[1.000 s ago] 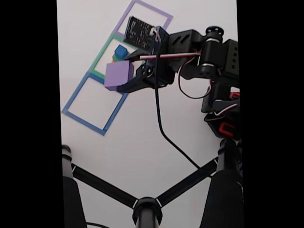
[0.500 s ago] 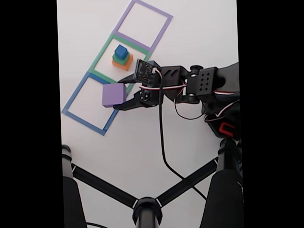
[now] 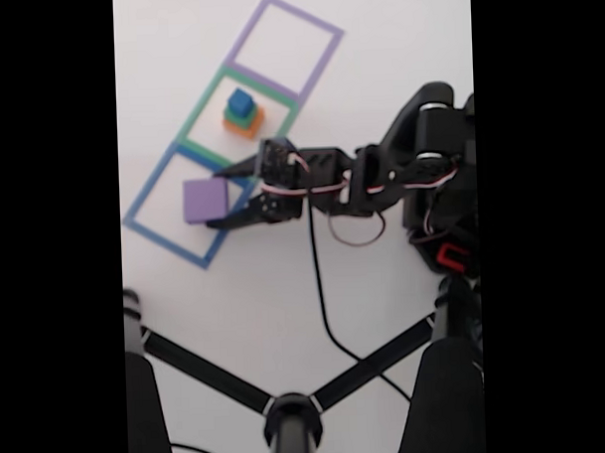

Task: Tower of hanoi

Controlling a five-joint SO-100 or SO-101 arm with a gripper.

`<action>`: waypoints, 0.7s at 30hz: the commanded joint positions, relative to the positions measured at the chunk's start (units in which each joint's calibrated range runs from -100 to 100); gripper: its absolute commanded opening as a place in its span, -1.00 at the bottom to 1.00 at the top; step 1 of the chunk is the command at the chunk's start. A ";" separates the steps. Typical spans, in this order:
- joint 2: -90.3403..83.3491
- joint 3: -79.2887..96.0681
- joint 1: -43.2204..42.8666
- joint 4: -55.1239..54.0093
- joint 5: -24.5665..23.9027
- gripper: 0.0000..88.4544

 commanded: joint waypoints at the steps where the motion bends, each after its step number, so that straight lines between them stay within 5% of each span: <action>1: 4.73 -5.72 -0.03 -4.20 0.39 -0.72; 21: 19.96 -14.17 0.66 -11.56 0.39 -0.63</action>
